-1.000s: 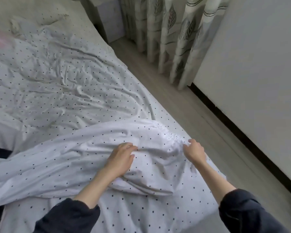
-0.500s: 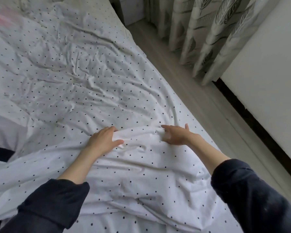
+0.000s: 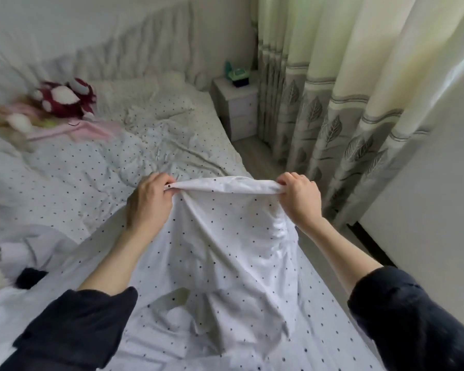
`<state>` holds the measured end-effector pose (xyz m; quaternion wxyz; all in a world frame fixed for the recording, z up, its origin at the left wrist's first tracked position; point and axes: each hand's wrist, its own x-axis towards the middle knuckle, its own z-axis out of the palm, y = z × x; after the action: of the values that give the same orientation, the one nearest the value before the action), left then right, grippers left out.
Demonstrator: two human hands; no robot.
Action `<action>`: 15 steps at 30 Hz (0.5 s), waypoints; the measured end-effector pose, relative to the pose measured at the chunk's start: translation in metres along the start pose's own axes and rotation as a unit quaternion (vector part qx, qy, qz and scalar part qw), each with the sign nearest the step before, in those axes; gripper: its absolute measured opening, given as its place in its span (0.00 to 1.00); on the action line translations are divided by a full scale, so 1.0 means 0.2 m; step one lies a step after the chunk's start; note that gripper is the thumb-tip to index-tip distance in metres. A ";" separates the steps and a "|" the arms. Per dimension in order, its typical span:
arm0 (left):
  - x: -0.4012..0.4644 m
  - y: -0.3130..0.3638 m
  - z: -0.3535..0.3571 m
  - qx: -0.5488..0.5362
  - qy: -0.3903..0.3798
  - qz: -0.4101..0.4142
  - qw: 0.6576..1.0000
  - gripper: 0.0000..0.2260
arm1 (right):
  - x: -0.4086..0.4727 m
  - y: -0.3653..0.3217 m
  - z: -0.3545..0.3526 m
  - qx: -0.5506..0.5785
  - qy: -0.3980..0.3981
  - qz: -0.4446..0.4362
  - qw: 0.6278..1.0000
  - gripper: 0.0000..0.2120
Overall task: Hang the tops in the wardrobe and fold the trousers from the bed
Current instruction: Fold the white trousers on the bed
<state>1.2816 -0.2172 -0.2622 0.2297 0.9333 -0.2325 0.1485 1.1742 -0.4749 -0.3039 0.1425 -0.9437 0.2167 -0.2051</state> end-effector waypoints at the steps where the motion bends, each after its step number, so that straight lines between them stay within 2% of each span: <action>1: 0.02 0.02 -0.04 0.001 0.031 0.017 0.999 0.05 | 0.03 -0.02 -0.04 0.008 0.033 -0.007 0.999 0.11; 4: 0.01 0.06 -0.17 0.000 0.075 0.050 0.996 0.08 | 0.07 -0.08 -0.15 0.012 0.089 -0.040 0.995 0.10; 6: -0.07 0.05 -0.18 0.001 0.052 0.059 0.997 0.09 | 0.01 -0.07 -0.16 -0.007 0.083 -0.053 0.995 0.10; 8: -0.21 0.03 -0.14 -0.011 -0.006 0.050 0.999 0.09 | -0.11 -0.03 -0.13 -0.040 0.030 -0.062 0.997 0.10; 11: -0.52 0.01 -0.02 0.000 -0.193 0.035 0.981 0.07 | -0.38 0.07 -0.05 -0.106 -0.096 -0.042 0.989 0.13; 13: -0.76 0.04 0.07 0.033 -0.356 0.039 0.933 0.04 | -0.60 0.16 -0.02 -0.139 -0.171 -0.034 0.975 0.13; 15: -1.01 0.09 0.14 0.074 -0.470 0.060 0.878 0.05 | -0.84 0.26 0.00 -0.168 -0.255 -0.035 0.952 0.14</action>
<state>1.1069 -0.1717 -0.3578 0.0147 0.8921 -0.3566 -0.2773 1.0177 -0.4417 -0.3785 0.0248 -0.9819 0.1716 0.0765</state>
